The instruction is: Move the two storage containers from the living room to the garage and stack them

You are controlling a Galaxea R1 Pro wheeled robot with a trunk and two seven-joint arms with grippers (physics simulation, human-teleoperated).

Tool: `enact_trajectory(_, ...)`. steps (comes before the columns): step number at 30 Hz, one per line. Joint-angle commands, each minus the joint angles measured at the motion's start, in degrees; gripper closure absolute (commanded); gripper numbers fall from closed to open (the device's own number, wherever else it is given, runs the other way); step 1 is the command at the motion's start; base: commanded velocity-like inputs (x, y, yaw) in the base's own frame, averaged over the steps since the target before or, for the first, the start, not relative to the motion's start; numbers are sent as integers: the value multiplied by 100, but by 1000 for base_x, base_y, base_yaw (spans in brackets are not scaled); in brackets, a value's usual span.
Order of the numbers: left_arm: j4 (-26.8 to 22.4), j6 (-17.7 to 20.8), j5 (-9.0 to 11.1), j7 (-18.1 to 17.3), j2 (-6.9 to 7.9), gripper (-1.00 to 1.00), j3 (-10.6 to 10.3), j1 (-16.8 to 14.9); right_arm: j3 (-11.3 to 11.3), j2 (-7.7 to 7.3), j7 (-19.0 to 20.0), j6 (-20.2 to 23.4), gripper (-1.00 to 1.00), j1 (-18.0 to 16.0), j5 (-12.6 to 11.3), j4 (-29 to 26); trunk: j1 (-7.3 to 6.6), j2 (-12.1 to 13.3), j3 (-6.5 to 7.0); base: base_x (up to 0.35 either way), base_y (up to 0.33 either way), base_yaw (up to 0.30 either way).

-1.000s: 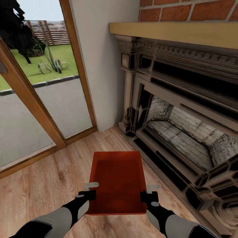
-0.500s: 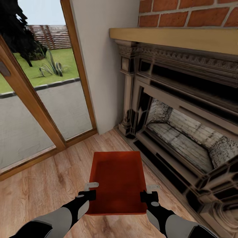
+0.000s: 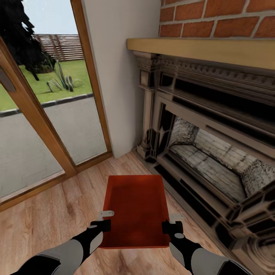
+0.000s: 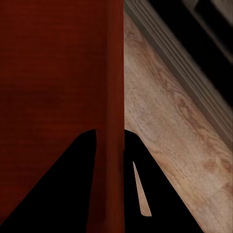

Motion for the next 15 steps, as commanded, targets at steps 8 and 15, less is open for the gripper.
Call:
enact_trajectory(8, -57, -71, -5, 32, 0, 100, 215, -9, 140, -2, 24, 0, 100, 0, -125, 12, 0, -3, 68, 0, 0, 0)
enact_trajectory(15, -56, -69, -3, 32, 0, 100, 214, -9, 140, -1, 24, 0, 100, 1, -123, 12, 0, -3, 132, 0, 0, 0)
